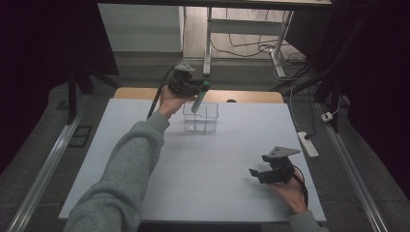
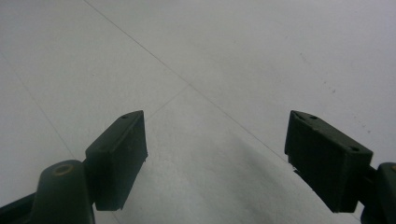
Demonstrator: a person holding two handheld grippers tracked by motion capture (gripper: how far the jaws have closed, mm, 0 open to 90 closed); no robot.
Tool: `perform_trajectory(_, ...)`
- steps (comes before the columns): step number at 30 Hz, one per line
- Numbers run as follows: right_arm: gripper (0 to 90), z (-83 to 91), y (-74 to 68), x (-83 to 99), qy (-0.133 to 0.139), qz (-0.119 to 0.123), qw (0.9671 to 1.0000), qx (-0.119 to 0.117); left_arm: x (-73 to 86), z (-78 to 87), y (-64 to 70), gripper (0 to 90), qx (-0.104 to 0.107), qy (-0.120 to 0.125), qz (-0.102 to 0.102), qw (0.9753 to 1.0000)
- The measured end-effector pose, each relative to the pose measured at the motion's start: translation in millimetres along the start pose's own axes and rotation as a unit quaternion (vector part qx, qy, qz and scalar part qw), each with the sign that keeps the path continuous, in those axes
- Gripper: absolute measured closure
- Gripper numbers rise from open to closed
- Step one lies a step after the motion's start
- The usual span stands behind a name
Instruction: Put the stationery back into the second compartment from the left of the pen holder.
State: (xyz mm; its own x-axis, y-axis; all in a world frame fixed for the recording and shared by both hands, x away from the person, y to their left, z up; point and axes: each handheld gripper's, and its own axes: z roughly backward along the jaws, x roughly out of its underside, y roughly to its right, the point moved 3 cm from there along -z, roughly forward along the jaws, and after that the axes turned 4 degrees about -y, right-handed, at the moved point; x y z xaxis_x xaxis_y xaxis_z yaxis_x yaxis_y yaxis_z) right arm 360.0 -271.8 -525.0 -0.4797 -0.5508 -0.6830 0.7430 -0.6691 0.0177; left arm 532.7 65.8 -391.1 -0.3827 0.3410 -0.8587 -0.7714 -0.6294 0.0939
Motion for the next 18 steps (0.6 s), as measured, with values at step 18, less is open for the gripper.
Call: perform_trajectory(18,20.2,-2.5,1.9,1.6,-0.007,-0.002,1.0000,-0.004,-2.1,-25.7,-11.7,66.4,-0.002,-0.016,-0.001,0.9999)
